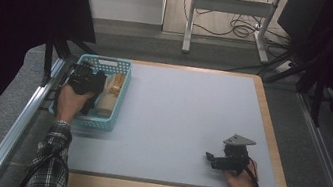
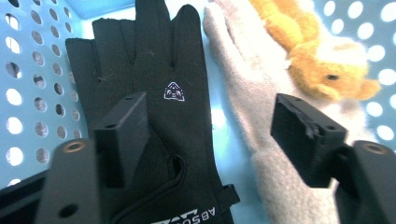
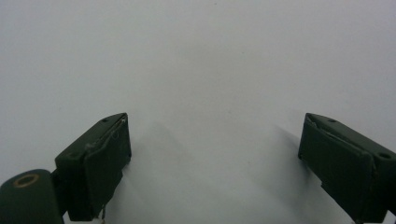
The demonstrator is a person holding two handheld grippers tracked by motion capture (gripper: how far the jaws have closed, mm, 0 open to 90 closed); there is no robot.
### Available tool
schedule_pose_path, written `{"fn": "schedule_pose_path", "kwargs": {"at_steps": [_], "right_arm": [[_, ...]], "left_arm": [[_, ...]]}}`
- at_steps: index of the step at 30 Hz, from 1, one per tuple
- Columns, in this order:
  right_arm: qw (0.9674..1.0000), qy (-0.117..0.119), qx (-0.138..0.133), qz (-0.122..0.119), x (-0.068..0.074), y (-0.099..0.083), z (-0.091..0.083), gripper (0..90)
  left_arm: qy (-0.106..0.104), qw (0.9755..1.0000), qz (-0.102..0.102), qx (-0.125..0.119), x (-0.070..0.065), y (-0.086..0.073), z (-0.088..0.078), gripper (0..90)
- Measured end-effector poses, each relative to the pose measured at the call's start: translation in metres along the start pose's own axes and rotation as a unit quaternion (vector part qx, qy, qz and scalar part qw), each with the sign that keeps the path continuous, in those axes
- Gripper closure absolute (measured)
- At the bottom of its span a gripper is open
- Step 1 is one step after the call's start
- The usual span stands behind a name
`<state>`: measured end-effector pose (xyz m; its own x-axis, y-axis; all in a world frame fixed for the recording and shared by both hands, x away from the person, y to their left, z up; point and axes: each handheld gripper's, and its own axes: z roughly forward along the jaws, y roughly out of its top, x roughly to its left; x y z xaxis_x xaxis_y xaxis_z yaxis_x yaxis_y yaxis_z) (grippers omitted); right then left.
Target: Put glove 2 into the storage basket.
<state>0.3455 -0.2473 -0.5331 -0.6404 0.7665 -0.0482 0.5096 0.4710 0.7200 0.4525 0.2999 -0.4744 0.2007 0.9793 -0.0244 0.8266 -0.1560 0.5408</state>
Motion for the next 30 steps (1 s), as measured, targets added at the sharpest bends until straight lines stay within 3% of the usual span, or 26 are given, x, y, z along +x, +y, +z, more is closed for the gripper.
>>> {"fn": "schedule_pose_path", "kwargs": {"at_steps": [12,30], "right_arm": [[1.0000,0.000,0.000,0.000,0.000,0.000,0.000,9.0],[1.0000,0.000,0.000,0.000,0.000,0.000,0.000,9.0]], "left_arm": [[-0.014,0.9995,-0.001,-0.029,0.003,-0.007,-0.013,11.9],[-0.042,0.9972,0.015,-0.061,-0.007,-0.013,-0.035,5.7]]}}
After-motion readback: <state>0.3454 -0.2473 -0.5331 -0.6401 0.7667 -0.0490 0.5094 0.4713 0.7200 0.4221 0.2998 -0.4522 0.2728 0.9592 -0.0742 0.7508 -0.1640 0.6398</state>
